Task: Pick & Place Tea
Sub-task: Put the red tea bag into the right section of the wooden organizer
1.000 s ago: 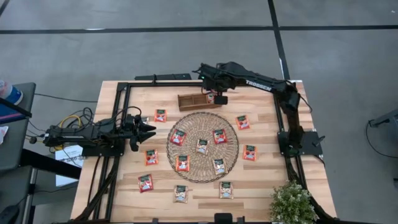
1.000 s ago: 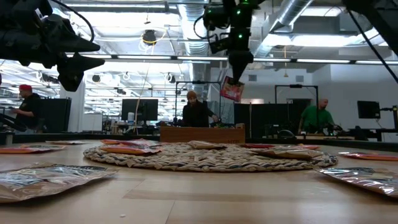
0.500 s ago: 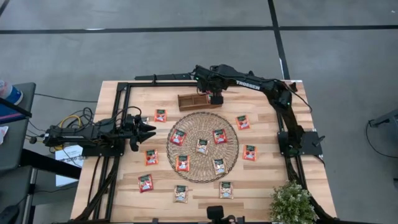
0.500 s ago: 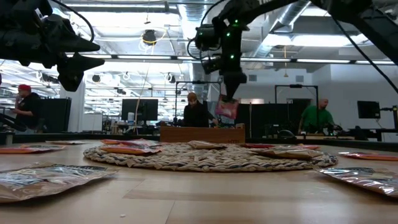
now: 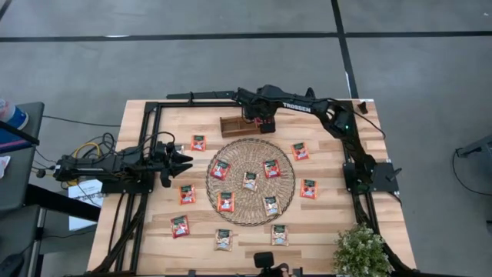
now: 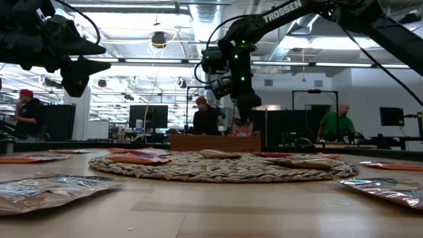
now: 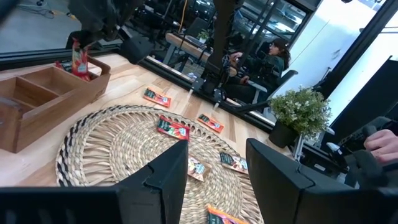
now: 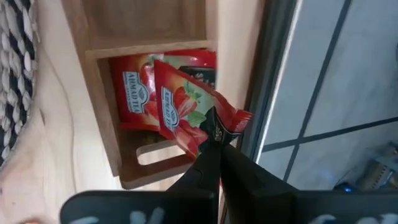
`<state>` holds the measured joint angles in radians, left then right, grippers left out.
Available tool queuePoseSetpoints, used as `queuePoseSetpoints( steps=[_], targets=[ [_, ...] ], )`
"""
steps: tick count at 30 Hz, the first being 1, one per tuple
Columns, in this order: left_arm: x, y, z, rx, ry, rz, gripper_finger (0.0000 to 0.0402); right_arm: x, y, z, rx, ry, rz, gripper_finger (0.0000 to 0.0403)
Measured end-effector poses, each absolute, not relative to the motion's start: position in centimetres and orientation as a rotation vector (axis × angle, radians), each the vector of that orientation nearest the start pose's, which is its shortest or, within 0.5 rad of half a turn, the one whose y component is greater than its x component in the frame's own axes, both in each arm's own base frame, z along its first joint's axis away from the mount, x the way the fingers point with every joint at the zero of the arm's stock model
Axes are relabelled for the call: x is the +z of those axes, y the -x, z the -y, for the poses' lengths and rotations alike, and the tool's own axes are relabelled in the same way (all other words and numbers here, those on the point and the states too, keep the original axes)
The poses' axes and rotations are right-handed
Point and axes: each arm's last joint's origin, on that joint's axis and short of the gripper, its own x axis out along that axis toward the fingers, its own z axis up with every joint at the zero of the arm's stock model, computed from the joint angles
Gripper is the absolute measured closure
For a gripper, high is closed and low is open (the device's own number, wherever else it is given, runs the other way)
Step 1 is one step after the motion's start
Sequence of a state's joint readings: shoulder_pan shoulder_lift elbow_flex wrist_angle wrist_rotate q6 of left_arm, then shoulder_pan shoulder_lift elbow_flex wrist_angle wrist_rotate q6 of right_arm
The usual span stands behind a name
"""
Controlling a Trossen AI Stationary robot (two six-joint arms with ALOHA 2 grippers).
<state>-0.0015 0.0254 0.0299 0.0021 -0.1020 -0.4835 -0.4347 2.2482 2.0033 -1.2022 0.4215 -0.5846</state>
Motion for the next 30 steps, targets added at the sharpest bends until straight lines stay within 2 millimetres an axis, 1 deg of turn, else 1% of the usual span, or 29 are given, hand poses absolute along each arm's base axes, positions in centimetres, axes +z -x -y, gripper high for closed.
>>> queuePoseSetpoints(
  steps=[7, 19, 30],
  targets=[
    [17.2, -9.7, -0.3, 0.097, 0.481, 0.031, 0.0247, 21.5, -40.2, 19.8, -0.233, 0.434, -1.648, 0.0403],
    [17.2, -9.7, -0.3, 0.097, 0.480, 0.030, 0.0247, 21.4, -40.5, 18.3, -0.212, 0.384, -1.652, 0.0403],
    [17.2, -9.7, -0.2, 0.079, 0.481, 0.025, 0.0247, 21.4, -40.0, 17.9, -0.232, 0.329, -1.701, 0.0403]
  ],
)
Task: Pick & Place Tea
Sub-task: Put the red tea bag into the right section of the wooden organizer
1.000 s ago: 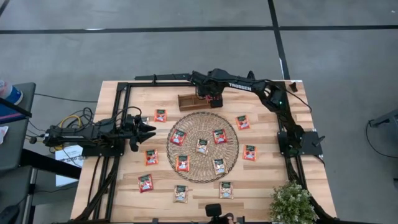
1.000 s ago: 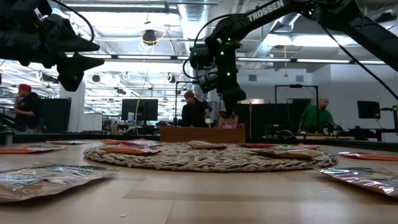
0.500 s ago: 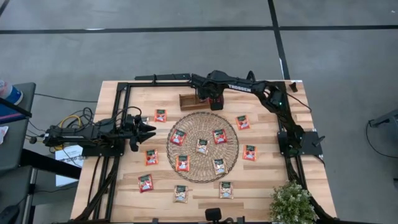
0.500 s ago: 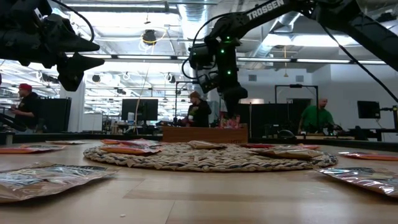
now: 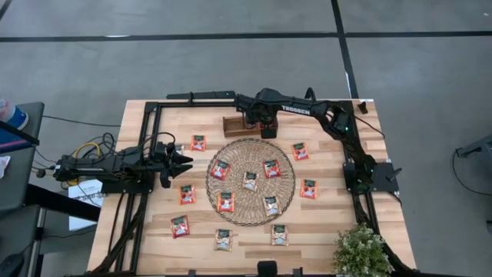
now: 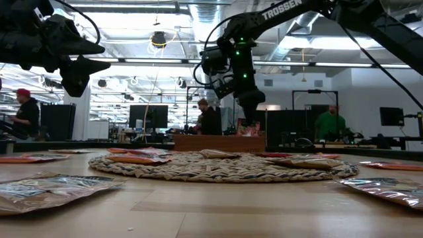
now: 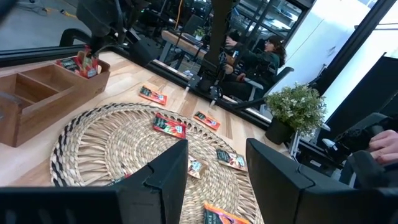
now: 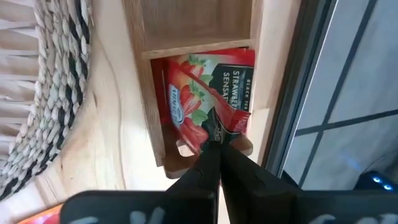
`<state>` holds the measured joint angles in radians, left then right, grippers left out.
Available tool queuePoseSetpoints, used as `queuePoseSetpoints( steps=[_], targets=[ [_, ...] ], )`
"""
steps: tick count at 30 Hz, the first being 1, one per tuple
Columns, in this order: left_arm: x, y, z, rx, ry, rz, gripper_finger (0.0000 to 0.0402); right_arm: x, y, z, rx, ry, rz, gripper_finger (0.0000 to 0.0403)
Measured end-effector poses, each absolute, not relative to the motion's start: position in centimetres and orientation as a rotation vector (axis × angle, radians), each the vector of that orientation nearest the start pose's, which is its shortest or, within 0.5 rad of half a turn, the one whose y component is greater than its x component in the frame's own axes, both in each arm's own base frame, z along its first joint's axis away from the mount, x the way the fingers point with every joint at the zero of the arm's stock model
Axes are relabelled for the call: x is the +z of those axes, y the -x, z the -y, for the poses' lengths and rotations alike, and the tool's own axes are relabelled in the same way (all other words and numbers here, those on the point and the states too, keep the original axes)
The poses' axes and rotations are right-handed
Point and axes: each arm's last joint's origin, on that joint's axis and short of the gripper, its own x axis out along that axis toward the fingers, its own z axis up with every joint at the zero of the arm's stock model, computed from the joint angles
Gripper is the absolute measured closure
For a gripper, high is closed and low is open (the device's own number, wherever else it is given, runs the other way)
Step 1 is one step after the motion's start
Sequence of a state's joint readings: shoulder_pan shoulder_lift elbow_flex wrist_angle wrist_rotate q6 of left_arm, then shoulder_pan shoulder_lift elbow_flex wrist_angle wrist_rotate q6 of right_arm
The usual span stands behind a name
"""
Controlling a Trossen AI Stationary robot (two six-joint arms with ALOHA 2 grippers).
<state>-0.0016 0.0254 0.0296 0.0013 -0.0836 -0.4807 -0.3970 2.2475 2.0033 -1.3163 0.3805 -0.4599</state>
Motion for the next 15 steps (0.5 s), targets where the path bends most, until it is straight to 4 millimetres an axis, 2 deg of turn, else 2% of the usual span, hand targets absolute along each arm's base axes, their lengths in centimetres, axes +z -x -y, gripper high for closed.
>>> queuePoseSetpoints(
  steps=[15],
  targets=[
    [17.2, -9.7, -0.2, 0.079, 0.483, 0.025, 0.0247, 21.4, -40.4, 16.5, -0.212, 0.280, -1.690, 0.0403]
  ],
)
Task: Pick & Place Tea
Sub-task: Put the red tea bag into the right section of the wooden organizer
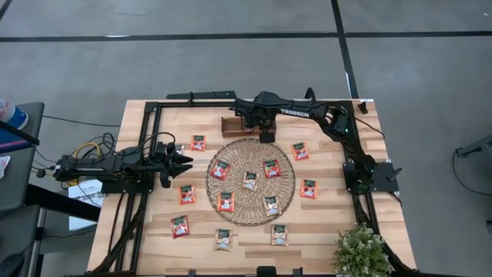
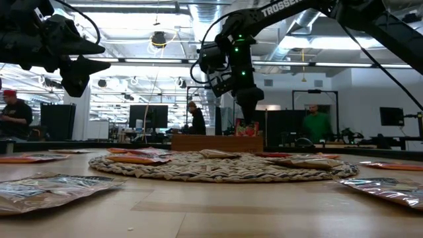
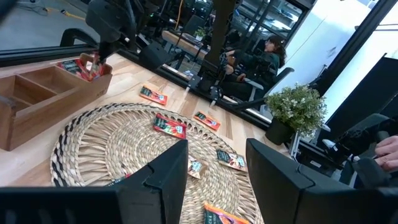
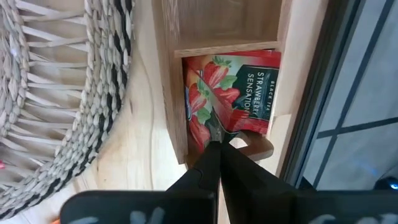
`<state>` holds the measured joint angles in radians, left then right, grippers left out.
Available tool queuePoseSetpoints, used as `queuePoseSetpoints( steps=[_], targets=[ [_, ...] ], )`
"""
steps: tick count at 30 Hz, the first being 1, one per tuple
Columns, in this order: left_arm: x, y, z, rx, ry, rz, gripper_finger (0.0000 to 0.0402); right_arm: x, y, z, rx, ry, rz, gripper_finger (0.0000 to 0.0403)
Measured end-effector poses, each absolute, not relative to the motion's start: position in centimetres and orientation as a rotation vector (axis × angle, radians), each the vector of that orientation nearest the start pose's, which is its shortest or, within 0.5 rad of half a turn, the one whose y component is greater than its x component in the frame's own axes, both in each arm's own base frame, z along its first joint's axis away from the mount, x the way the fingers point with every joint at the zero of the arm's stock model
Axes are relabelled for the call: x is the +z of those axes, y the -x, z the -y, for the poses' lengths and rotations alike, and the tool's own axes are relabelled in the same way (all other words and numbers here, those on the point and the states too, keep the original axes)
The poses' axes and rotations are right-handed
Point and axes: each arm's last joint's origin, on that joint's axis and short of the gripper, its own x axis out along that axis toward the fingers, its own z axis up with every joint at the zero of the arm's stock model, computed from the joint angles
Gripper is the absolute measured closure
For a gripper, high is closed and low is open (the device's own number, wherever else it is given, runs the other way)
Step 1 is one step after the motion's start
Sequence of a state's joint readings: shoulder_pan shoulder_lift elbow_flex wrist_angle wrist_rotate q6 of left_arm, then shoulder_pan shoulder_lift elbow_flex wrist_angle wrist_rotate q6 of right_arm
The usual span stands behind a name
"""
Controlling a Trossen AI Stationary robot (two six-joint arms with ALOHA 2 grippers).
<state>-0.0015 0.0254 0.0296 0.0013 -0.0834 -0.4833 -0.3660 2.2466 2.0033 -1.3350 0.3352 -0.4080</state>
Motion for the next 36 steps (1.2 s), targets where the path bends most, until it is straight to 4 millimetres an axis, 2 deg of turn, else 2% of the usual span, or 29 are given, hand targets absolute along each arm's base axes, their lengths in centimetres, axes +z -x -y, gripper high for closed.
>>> queuePoseSetpoints(
  steps=[10, 24, 36],
  targets=[
    [17.18, -9.74, -0.23, 0.079, 0.483, 0.025, 0.0247, 21.34, -40.25, 16.31, -0.194, 0.199, -1.690, 0.0403],
    [17.18, -9.74, -0.22, 0.078, 0.483, 0.025, 0.0247, 21.35, -40.39, 16.39, -0.161, 0.253, -1.684, 0.0399],
    [17.18, -9.74, -0.22, 0.078, 0.483, 0.025, 0.0247, 21.35, -40.81, 16.56, -0.153, 0.286, -1.644, 0.0321]
  ],
)
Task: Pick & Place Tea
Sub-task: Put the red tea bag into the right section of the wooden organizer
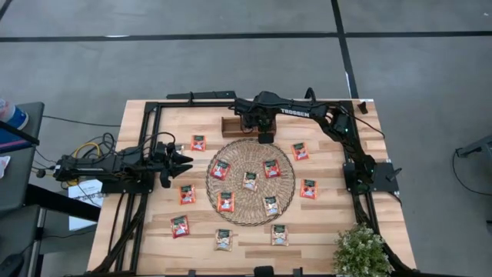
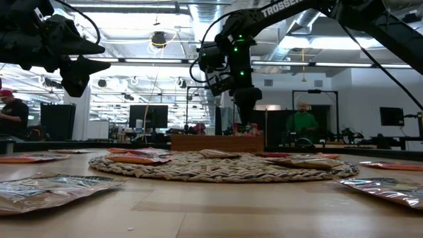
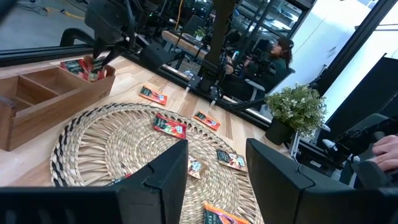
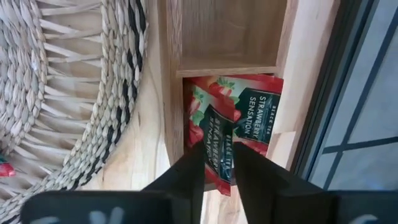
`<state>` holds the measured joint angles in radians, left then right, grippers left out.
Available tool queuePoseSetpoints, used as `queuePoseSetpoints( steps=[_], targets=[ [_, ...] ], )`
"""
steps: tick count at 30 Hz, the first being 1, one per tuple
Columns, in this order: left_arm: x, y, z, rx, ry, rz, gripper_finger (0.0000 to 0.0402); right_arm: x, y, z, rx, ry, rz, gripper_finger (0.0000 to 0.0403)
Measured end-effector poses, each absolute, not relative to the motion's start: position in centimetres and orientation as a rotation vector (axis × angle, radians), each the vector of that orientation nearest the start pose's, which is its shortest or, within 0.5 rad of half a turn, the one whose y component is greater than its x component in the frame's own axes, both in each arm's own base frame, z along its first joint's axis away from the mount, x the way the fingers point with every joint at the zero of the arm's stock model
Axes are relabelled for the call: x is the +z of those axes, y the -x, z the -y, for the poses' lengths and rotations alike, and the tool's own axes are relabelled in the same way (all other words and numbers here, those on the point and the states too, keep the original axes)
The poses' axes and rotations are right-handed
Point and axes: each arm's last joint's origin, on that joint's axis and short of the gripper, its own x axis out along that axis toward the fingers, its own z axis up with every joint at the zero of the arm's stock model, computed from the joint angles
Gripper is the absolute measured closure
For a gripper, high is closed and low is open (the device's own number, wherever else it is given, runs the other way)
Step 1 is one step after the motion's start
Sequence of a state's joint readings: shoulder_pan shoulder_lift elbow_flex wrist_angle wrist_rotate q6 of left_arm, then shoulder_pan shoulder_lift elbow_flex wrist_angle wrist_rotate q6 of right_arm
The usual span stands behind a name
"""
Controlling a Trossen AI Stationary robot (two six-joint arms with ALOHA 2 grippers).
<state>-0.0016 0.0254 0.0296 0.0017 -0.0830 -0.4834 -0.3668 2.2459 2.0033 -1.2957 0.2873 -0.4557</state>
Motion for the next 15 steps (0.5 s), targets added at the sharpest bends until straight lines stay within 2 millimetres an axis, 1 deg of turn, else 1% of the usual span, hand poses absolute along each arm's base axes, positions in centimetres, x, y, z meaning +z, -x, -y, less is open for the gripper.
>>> queuePoseSetpoints(
  steps=[4, 6, 11, 15],
  targets=[
    [17.2, -9.7, -0.2, 0.078, 0.483, 0.025, 0.0247, 21.4, -40.8, 16.6, -0.163, 0.294, -1.649, 0.0300],
    [17.2, -9.7, -0.2, 0.078, 0.483, 0.025, 0.0247, 21.7, -40.7, 16.7, -0.186, 0.315, -1.662, 0.0291],
    [17.2, -9.7, -0.2, 0.078, 0.483, 0.025, 0.0247, 23.9, -41.1, 16.9, -0.244, 0.352, -1.616, 0.0277],
    [17.2, -9.7, -0.2, 0.079, 0.483, 0.026, 0.0247, 26.5, -41.1, 16.8, -0.283, 0.328, -1.576, 0.0272]
  ],
)
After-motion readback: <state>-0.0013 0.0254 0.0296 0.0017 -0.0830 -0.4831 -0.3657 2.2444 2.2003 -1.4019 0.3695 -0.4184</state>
